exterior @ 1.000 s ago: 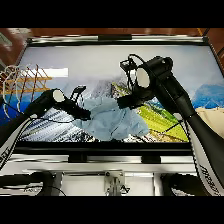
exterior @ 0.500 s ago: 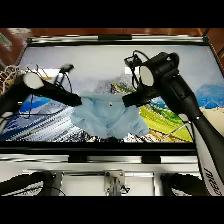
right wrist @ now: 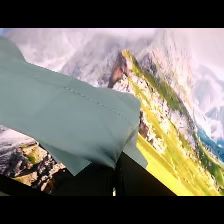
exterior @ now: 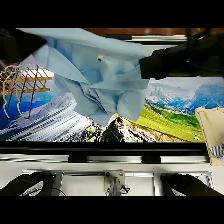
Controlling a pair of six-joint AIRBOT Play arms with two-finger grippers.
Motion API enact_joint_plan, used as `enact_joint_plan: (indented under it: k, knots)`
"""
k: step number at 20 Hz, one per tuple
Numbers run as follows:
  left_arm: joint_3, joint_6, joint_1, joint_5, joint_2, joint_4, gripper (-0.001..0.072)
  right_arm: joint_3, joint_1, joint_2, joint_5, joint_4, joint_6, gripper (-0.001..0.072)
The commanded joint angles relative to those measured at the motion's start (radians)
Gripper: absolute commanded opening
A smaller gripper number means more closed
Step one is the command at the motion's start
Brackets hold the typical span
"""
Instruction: Fold the shirts.
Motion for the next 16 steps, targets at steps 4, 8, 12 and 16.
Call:
enact_joint_plan:
  k: [4,8,12,16]
  knots:
    - [0.000,-0.034,0.000,-0.295,-0.058,0.097,0.0053,0.031,0.000,-0.013,0.237,0.074,0.002,0.0079]
    - [-0.133,-0.043,0.000,-0.325,-0.089,0.176,0.0053,0.016,0.000,-0.161,0.299,0.169,-0.005,0.0079]
    - [-0.350,-0.056,-0.005,-0.291,-0.112,0.181,0.0053,0.013,0.000,-0.359,0.298,0.173,-0.061,0.0079]
    - [-0.552,-0.060,-0.002,-0.129,-0.119,0.191,0.0055,0.013,0.000,-0.476,0.302,0.194,-0.064,0.0079]
